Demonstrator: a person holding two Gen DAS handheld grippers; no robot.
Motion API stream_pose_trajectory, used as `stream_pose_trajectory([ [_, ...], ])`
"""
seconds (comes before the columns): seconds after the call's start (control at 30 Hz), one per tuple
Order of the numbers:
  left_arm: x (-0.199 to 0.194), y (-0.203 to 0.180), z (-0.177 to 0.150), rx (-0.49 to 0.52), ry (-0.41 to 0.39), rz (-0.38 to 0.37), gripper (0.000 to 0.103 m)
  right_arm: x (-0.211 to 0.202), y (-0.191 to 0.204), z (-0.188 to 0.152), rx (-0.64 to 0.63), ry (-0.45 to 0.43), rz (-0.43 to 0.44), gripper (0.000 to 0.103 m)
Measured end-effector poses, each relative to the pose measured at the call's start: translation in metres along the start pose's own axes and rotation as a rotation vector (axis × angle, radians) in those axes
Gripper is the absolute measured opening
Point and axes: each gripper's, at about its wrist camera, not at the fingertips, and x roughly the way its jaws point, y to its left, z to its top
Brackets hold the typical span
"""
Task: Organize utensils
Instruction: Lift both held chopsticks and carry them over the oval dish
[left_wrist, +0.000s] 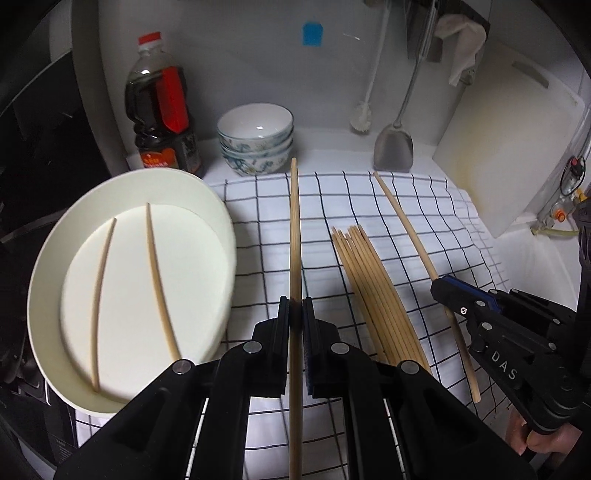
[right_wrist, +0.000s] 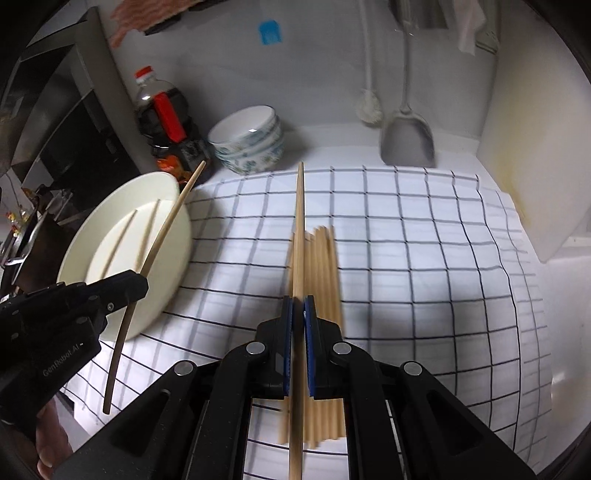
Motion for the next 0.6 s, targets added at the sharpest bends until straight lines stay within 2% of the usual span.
stream_pose_trajectory([
  [0.6,-0.040,0.113,0.010,-0.107,-0.076,0.085,0.007,0.014,0.115,0.041,-0.116,-0.047,0.104,0.006],
])
